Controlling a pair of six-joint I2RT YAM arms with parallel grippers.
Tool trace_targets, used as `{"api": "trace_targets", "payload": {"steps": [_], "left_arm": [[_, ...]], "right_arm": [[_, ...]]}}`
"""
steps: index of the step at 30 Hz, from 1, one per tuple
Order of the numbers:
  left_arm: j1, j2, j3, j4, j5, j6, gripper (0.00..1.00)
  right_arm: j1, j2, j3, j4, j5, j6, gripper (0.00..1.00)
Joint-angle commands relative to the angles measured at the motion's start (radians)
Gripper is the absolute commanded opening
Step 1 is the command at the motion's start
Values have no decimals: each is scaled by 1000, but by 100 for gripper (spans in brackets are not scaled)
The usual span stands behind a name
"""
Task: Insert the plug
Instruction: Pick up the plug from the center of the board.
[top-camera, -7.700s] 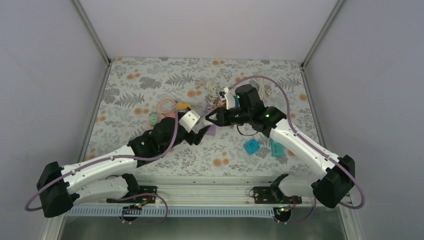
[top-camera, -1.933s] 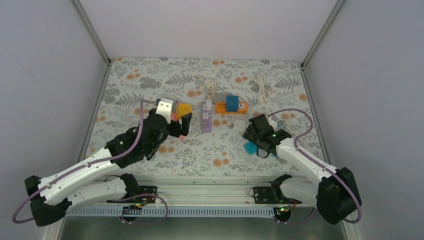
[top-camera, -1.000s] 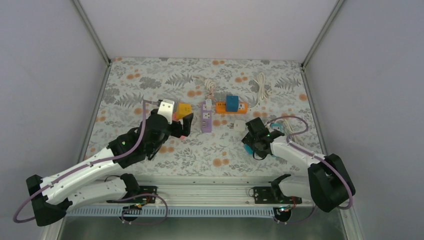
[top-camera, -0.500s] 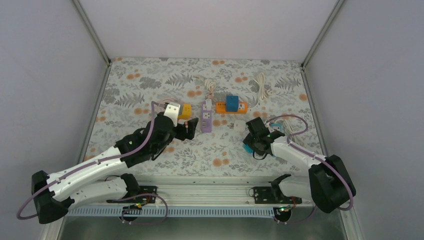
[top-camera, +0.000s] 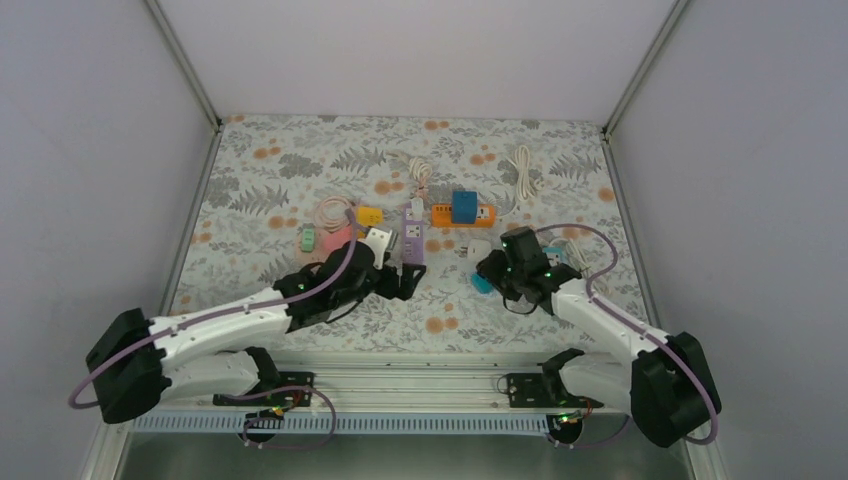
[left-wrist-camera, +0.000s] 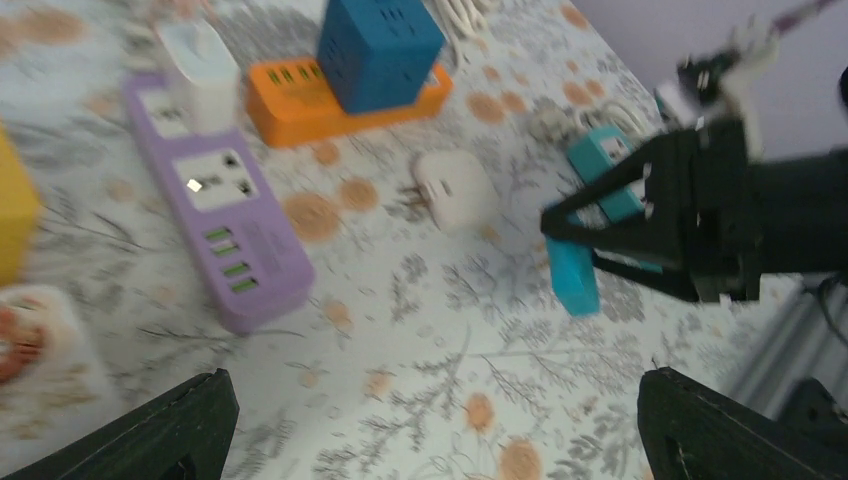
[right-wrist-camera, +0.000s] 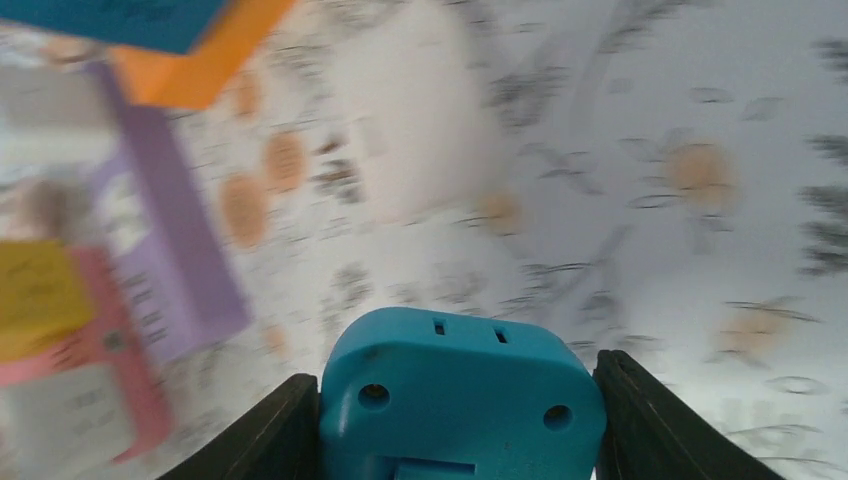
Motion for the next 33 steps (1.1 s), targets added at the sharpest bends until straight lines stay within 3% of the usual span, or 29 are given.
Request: {"api": "trace_targets", "payload": {"steps": [1,7,12,24,33], "left_arm": [[1,72,-31,215,179,-82,100],[26,101,-2,382,362,-201,100],[31,107,28,421,375,-231,97],[33,127,60,404,303,-232,62],[30,157,80,426,344,-227,47]], "right_arm": [[-8,-65,53,177,-232,-100,52],[-8,-136,71,377,-463,-244,55],[-8,-144,101,466,-601,-245,55],[-6,-135,122,552,-703,-187,55],[-5,-107,130,510,-670,-165,55]]}}
